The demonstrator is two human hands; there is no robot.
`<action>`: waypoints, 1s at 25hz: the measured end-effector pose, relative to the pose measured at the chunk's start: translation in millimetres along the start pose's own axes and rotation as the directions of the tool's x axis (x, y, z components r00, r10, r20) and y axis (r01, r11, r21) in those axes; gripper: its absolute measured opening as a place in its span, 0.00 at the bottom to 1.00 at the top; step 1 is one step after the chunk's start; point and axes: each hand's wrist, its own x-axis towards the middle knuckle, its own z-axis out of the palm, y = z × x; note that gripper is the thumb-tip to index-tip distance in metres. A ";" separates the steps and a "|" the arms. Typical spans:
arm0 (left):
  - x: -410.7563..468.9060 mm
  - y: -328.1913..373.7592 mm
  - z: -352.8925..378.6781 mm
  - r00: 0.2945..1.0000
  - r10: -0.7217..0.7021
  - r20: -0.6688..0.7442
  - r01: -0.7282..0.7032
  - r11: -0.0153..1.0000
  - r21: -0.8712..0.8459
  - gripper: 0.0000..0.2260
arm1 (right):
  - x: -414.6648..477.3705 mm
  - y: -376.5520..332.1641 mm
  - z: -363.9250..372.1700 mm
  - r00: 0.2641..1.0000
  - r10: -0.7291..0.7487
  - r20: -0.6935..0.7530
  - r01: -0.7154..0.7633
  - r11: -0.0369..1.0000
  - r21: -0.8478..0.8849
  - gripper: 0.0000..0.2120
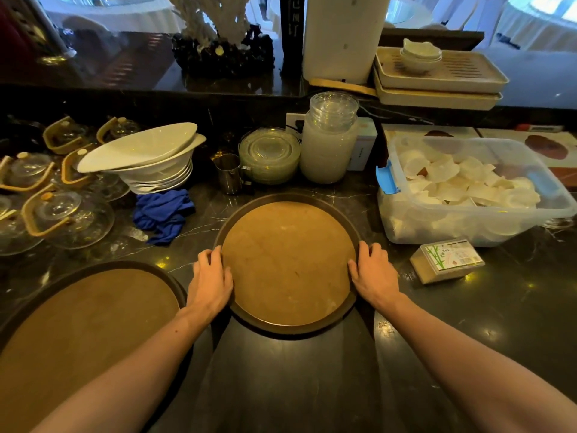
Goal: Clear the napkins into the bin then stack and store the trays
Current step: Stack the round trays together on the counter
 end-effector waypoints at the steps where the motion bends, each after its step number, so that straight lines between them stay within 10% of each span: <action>1: -3.9 1.3 -0.2 1.000 0.010 -0.009 -0.010 1.000 -0.009 0.24 | -1.8 -2.1 -0.9 0.999 -0.036 -0.030 0.035 0.999 -0.014 0.25; 25: -172.1 -165.8 -119.8 0.842 -0.373 -0.390 0.377 0.924 -0.068 0.26 | -81.5 -303.8 27.8 0.676 -0.734 0.070 0.709 0.673 0.209 0.31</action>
